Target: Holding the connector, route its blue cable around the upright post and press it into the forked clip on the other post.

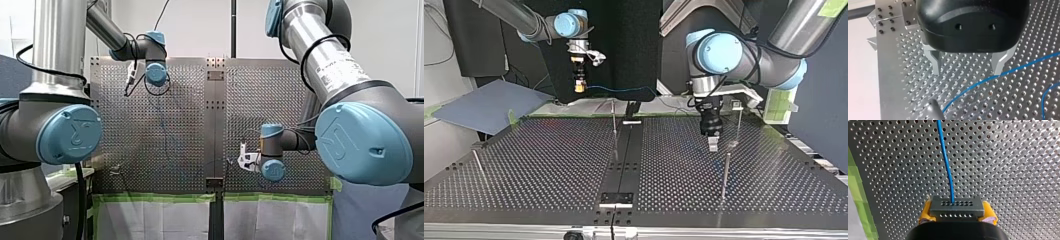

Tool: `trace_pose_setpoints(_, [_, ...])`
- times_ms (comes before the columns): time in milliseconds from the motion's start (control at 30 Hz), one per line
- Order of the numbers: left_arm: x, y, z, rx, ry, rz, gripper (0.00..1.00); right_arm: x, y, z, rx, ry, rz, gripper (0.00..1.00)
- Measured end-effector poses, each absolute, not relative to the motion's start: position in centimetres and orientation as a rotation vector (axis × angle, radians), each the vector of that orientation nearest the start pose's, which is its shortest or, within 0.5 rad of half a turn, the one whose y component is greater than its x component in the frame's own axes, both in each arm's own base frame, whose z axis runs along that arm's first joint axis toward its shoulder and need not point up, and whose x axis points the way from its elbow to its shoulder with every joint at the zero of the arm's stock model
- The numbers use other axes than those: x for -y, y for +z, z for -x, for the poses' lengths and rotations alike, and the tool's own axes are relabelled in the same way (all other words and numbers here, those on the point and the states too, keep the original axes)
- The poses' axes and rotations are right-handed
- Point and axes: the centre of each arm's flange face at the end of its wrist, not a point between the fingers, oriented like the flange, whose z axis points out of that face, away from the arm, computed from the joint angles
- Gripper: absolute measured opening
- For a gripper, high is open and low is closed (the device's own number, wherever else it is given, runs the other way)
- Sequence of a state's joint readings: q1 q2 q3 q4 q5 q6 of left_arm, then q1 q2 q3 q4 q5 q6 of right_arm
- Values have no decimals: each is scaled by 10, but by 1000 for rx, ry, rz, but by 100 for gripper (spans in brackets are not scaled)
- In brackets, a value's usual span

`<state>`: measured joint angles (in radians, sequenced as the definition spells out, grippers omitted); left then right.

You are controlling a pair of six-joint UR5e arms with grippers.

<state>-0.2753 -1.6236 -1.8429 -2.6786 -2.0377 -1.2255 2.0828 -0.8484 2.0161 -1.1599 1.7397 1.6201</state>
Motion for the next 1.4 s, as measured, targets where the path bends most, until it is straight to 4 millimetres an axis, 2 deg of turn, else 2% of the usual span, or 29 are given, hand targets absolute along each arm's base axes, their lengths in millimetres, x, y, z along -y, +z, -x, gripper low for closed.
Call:
trace_pose_setpoints(300, [222, 378, -459, -1402, 467, -53, 100, 408, 20, -361, 1075, 1485, -1446, 0])
trace_pose_setpoints(633, [242, 359, -455, -1426, 548, -103, 100, 408, 20, -361, 1075, 1482, -1447, 0])
trace_pose_setpoints(967, [243, 356, -449, -1447, 658, -116, 100, 408, 20, -360, 1076, 1480, -1448, 0])
trace_pose_setpoints(1233, [251, 329, -456, -1486, 724, -201, 100, 408, 20, -360, 1076, 1481, -1447, 0])
trace_pose_setpoints(1400, [252, 327, -462, -1491, 767, -225, 100, 409, 20, -360, 1076, 1482, -1446, 0])
